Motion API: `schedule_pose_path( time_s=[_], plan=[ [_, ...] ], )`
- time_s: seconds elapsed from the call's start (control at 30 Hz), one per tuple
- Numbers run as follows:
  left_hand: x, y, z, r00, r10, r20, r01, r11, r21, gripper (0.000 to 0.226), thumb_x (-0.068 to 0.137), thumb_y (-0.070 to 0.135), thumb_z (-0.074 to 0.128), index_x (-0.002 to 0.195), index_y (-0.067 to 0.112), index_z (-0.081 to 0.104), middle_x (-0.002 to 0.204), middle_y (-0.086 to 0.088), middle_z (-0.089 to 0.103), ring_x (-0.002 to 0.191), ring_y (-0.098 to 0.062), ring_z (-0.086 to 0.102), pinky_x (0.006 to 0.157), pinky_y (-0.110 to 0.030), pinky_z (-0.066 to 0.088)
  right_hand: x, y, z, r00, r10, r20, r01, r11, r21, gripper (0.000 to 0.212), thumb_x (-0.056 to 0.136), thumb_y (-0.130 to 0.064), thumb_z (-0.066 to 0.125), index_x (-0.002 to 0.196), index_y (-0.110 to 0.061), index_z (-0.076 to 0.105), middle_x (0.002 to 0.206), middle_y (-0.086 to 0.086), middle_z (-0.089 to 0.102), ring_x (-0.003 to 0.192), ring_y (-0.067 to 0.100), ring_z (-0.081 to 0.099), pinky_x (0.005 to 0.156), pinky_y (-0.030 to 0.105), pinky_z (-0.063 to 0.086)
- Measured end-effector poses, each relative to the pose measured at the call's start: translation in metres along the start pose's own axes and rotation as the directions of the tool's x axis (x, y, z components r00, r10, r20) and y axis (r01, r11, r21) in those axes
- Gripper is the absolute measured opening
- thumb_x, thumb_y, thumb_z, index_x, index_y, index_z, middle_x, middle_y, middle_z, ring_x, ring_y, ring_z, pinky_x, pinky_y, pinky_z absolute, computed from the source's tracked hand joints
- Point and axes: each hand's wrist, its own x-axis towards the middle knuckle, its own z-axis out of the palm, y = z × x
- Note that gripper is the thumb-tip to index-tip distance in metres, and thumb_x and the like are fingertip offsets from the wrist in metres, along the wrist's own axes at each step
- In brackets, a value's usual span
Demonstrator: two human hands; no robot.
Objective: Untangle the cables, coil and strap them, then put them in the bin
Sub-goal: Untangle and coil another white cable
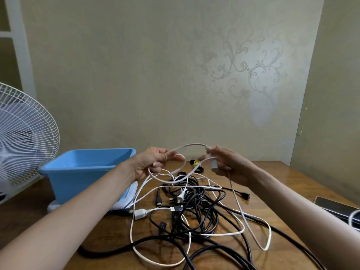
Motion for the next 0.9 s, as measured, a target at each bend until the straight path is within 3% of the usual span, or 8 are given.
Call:
schedule_pose_path(
  time_s=[0.07,0.17,0.27,0.37,0.47,0.6,0.77,0.9],
  plan=[
    [0.004,-0.003,0.010,0.998,0.059,-0.033,-0.056,0.995,0.089,0.015,0.089,0.008,0.053,0.082,-0.004,0.059,0.065,-0.003,0.071,0.025,0.000,0.027,0.028,-0.009,0.019,0.001,0.007,0.006,0.993,0.037,0.114,-0.033,0.999,-0.036,0.037,0.089,-0.033,0.051,0.114,-0.006,0.056,0.086,0.001,0.074,0.032,0.001,0.024,0.043,0.017,0.011],
    [0.012,-0.002,0.023,0.981,0.158,-0.109,-0.132,0.968,0.214,0.027,0.089,0.022,0.058,0.069,0.005,0.051,0.039,0.003,0.052,0.024,0.000,0.026,0.028,-0.012,0.021,-0.001,0.022,0.022,0.946,0.053,0.319,-0.033,0.997,-0.066,0.039,0.084,-0.035,0.060,0.111,-0.007,0.060,0.080,-0.002,0.073,0.030,0.000,0.025,0.034,0.011,0.017],
    [0.015,0.002,0.022,0.990,0.068,-0.124,-0.058,0.995,0.081,0.035,0.078,0.035,0.064,0.064,0.012,0.043,0.034,0.007,0.035,0.025,-0.001,0.024,0.027,-0.013,0.021,0.000,0.034,0.032,0.917,0.007,0.399,-0.069,0.988,0.141,0.044,0.062,-0.035,0.087,0.091,-0.012,0.064,0.069,0.000,0.065,0.029,-0.001,0.026,0.031,0.009,0.023],
    [0.010,0.008,0.007,0.984,-0.147,0.101,0.169,0.945,-0.279,0.042,0.074,0.028,0.074,0.055,0.014,0.040,0.030,0.007,0.029,0.022,-0.002,0.026,0.029,-0.015,0.032,-0.004,0.036,0.031,0.923,0.001,0.385,-0.060,0.988,0.141,0.045,0.056,-0.045,0.088,0.072,-0.016,0.059,0.045,-0.008,0.043,0.028,0.000,0.025,0.032,0.010,0.022],
    [0.001,0.007,-0.010,0.934,-0.138,0.330,0.270,0.877,-0.397,0.046,0.059,0.019,0.089,0.055,0.012,0.044,0.030,0.004,0.035,0.023,-0.007,0.035,0.048,-0.023,0.049,-0.006,0.036,0.022,0.913,-0.017,0.408,-0.007,0.998,0.058,0.043,0.064,-0.047,0.084,0.077,-0.013,0.061,0.046,-0.008,0.036,0.033,0.000,0.026,0.039,0.011,0.029],
    [-0.005,-0.007,-0.024,0.850,0.014,0.527,0.268,0.849,-0.455,0.027,0.100,0.020,0.047,0.081,0.002,0.054,0.047,0.000,0.042,0.040,-0.014,0.041,0.077,-0.032,0.050,-0.007,0.034,0.012,0.945,-0.046,0.322,0.045,0.999,0.010,0.049,0.072,-0.048,0.076,0.096,-0.007,0.068,0.041,-0.009,0.033,0.034,0.002,0.025,0.044,0.018,0.021],
    [-0.010,-0.024,-0.021,0.838,0.062,0.543,0.224,0.867,-0.445,0.035,0.102,0.028,0.039,0.088,0.002,0.059,0.047,0.005,0.033,0.041,-0.007,0.029,0.059,-0.021,0.043,-0.004,0.035,0.012,0.975,-0.124,0.186,0.116,0.992,0.053,0.029,0.079,-0.037,0.073,0.083,-0.008,0.072,0.050,0.004,0.037,0.029,0.001,0.025,0.035,0.011,0.023],
    [-0.011,-0.021,-0.027,0.894,0.057,0.444,0.143,0.903,-0.404,0.020,0.086,0.026,0.068,0.075,0.010,0.062,0.050,0.007,0.026,0.044,-0.006,0.021,0.042,-0.019,0.032,-0.002,0.036,-0.001,0.980,-0.054,0.190,0.107,0.955,-0.277,0.028,0.080,-0.025,0.073,0.100,-0.006,0.069,0.064,-0.002,0.058,0.041,0.002,0.034,0.038,0.011,0.027]
  ],
)
